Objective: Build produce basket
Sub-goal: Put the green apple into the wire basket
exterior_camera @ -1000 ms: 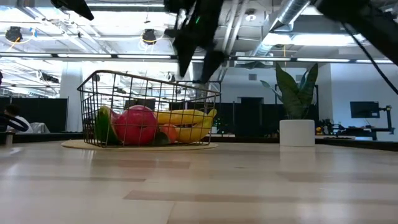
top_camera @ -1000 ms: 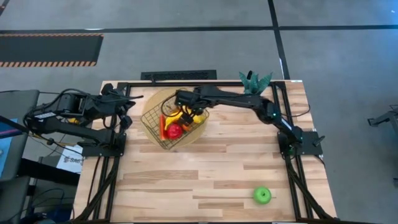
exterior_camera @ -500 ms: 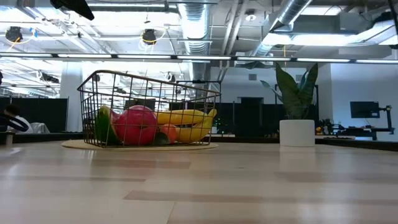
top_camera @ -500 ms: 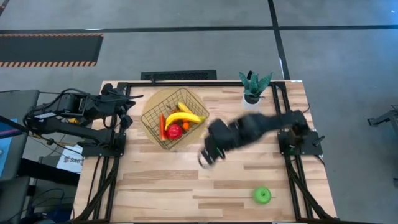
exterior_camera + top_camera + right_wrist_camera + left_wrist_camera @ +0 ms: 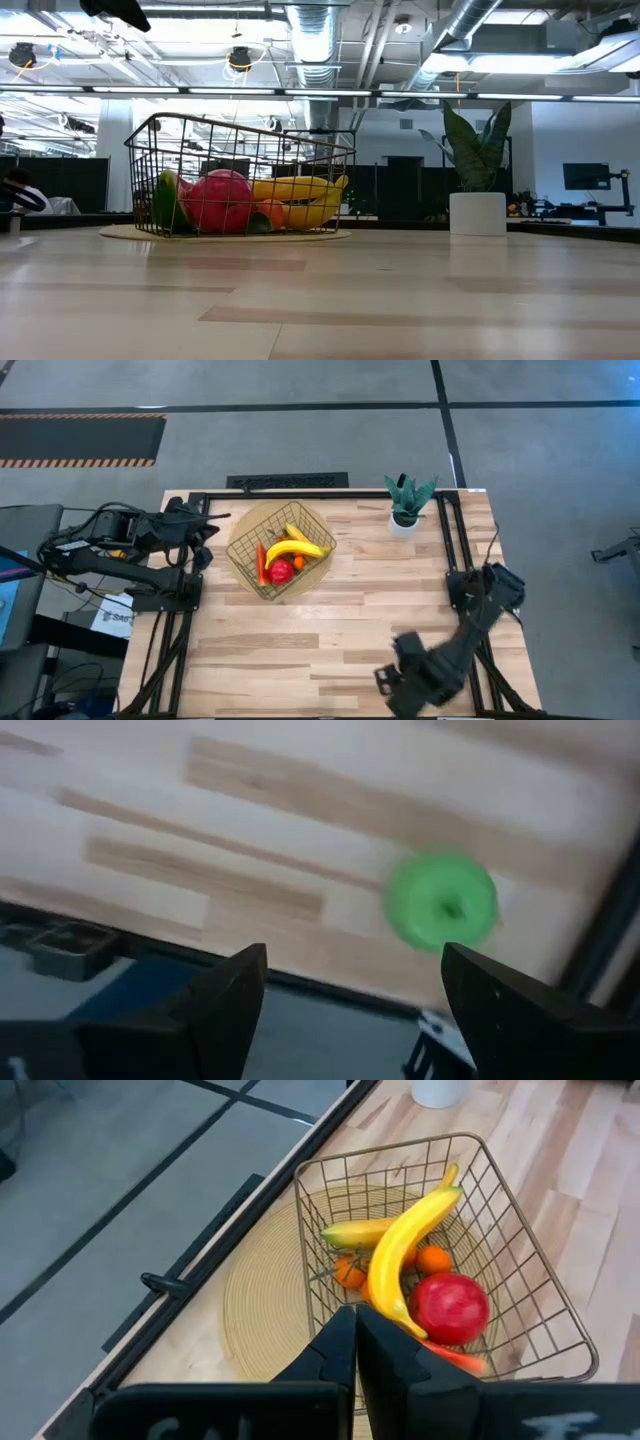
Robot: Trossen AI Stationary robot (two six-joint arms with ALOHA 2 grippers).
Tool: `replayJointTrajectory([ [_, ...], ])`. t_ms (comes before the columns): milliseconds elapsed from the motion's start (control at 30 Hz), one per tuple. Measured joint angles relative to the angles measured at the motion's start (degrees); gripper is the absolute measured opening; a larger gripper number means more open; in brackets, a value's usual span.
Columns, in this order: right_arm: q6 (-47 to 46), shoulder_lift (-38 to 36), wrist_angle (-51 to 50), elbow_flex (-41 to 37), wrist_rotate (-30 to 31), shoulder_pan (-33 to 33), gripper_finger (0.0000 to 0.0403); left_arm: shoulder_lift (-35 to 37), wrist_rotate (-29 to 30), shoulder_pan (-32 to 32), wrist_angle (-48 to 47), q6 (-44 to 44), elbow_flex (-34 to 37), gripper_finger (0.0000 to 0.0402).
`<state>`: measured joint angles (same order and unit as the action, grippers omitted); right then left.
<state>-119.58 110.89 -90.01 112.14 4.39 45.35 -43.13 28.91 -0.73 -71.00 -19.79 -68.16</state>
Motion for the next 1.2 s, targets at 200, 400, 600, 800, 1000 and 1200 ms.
replayJointTrajectory([
  [200,-20.45,-0.09,0.31,-3.13,-2.89,6.62,0.0315,0.01,-0.14,0.01,-0.02,-0.49,0.00,0.0000],
  [400,-21.91,-0.07,4.61,-7.77,-12.53,6.47,0.0315,0.02,-0.98,0.02,-0.03,-0.81,0.00,0.0000],
  [600,-21.47,-0.02,4.21,-11.28,-11.40,5.22,0.0310,0.00,-1.60,0.02,-0.06,-0.37,0.00,0.0000],
  [800,-21.12,0.00,4.74,-14.10,-10.43,5.56,0.0289,0.02,-1.60,0.02,-0.54,-0.24,0.00,0.0000],
  [1000,-20.80,0.00,4.74,-17.84,-10.34,5.47,0.0284,0.02,-1.60,0.02,-0.52,-0.22,0.00,0.0000],
  [1200,-20.01,-0.02,7.97,-22.04,-9.32,4.94,0.0284,0.02,-1.58,0.02,-0.52,-0.54,0.00,0.0000],
])
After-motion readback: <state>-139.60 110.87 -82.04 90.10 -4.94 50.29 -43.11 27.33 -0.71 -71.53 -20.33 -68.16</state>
